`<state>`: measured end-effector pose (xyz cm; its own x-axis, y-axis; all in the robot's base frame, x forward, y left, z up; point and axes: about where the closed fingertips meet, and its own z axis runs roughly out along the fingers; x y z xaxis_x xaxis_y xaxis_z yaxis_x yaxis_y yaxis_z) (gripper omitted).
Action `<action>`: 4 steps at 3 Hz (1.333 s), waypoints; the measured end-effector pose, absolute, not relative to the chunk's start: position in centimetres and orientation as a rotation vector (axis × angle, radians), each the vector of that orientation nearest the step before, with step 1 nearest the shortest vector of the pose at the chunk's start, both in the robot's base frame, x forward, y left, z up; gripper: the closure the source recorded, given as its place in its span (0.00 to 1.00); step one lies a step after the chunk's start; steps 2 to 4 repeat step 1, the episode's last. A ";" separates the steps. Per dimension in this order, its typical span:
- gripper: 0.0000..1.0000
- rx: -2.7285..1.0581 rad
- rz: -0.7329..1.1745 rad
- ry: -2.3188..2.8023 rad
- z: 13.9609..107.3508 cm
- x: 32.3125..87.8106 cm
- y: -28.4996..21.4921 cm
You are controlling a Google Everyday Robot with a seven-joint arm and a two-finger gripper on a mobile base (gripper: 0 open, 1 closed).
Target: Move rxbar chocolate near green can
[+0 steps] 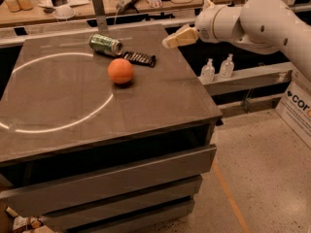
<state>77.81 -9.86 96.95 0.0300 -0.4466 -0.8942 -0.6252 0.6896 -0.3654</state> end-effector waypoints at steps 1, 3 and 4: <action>0.00 -0.896 0.171 1.602 96.9 77.8 -9.8; 0.00 -0.896 0.171 1.602 96.9 77.8 -9.8; 0.00 -0.896 0.171 1.602 96.9 77.8 -9.8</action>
Offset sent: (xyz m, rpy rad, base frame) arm 0.0000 0.0000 0.0000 0.0000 0.0000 0.0000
